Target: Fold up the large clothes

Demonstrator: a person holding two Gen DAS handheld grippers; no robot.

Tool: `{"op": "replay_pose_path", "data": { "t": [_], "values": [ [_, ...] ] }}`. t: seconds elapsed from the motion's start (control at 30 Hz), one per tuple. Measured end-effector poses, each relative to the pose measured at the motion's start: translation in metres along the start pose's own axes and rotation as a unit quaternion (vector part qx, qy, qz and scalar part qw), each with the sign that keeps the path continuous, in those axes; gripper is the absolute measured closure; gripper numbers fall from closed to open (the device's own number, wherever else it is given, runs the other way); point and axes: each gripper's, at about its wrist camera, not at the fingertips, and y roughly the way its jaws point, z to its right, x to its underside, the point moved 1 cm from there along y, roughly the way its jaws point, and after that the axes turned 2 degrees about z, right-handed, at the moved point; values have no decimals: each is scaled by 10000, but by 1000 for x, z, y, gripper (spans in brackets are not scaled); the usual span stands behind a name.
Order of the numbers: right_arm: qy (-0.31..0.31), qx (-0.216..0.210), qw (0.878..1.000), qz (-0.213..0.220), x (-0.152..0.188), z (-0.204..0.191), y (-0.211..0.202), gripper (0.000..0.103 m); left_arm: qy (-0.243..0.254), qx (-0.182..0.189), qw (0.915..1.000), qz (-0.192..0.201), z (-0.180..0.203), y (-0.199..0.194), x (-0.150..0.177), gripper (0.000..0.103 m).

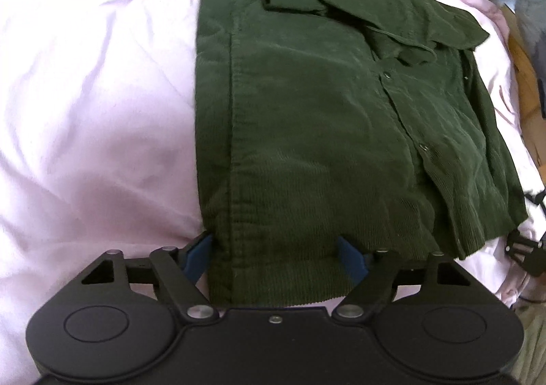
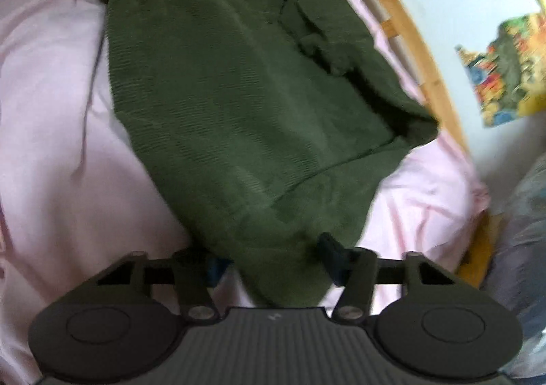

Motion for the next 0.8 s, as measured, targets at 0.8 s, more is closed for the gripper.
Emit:
{"op": "replay_pose_path", "data": {
  "t": [0.8],
  "values": [
    [2056, 408, 9737, 892, -28, 107, -132, 99, -1191, 850, 9647, 2192, 24, -161, -14, 81]
  ]
}}
